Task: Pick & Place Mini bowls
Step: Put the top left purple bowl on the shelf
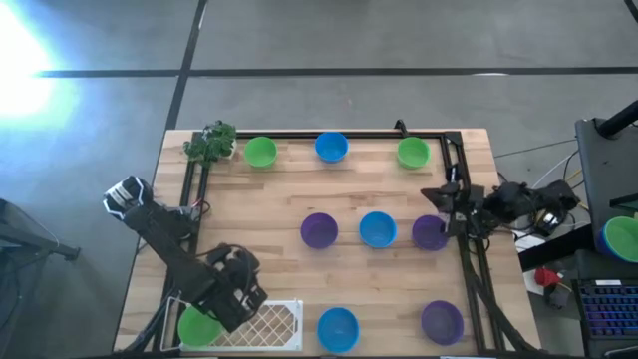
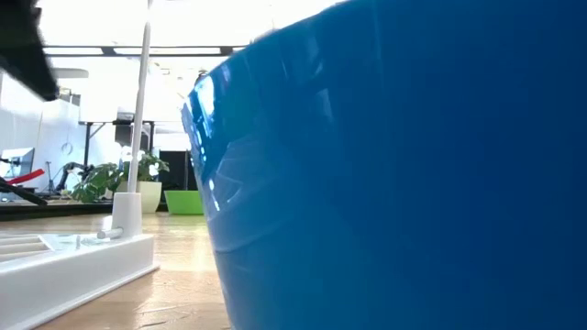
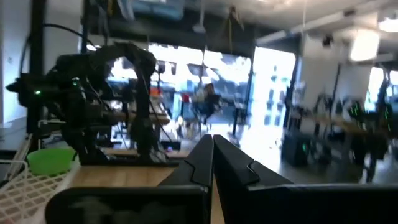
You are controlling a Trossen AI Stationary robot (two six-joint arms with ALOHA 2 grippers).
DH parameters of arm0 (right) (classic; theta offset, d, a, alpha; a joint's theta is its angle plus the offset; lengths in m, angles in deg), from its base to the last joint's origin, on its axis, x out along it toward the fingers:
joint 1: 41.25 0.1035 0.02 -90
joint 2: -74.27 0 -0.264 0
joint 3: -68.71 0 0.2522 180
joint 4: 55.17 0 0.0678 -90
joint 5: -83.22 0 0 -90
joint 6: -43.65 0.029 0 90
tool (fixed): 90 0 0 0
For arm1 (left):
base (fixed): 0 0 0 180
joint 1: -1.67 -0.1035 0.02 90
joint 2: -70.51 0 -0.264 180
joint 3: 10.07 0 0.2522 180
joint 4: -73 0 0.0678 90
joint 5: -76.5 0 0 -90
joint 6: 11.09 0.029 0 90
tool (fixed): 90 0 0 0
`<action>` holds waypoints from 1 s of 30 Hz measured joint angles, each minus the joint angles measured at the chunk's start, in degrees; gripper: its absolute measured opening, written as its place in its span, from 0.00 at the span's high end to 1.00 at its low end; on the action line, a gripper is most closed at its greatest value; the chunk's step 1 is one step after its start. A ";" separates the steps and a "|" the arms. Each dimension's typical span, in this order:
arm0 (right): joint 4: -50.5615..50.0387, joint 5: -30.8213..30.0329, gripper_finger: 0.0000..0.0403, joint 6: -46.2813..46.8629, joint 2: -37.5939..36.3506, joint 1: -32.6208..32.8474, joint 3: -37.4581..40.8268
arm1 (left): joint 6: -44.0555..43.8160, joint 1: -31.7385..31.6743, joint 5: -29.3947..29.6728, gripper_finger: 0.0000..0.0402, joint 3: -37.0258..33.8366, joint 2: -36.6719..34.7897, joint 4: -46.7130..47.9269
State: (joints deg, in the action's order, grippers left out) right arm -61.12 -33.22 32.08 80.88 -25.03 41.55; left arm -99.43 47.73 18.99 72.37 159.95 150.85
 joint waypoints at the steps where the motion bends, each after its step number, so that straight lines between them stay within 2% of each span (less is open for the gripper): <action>1: -1.84 -0.74 0.98 1.84 1.46 0.01 -1.73 | 0.42 -0.11 1.92 0.85 -0.04 -0.19 0.22; 5: -8.77 -0.75 0.98 7.86 8.63 -0.01 -8.25 | 2.14 -0.29 9.69 0.85 -0.09 -1.52 1.99; 10: -14.99 -0.75 0.98 14.60 19.89 -0.01 -15.16 | 3.12 -0.33 23.57 0.85 -0.48 -3.92 4.07; 13: -17.25 -0.76 0.98 17.41 26.91 -0.01 -18.86 | 5.08 -0.40 27.91 0.85 -0.86 -5.30 4.22; 18: -21.95 -0.67 0.98 23.34 38.74 -0.08 -24.99 | 7.20 -0.42 31.68 0.85 -1.57 -6.68 4.40; 25: -29.88 -0.25 0.98 30.99 53.29 -3.43 -34.15 | 8.27 -0.42 32.22 0.85 -1.89 -6.49 4.26; 30: -33.95 9.08 0.98 30.86 61.83 -7.76 -40.17 | 7.60 -0.42 33.77 0.85 -2.76 -6.44 3.64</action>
State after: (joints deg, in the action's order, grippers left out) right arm -95.07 -24.14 62.94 142.71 -32.79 1.38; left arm -91.84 47.31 52.75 69.61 153.51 154.50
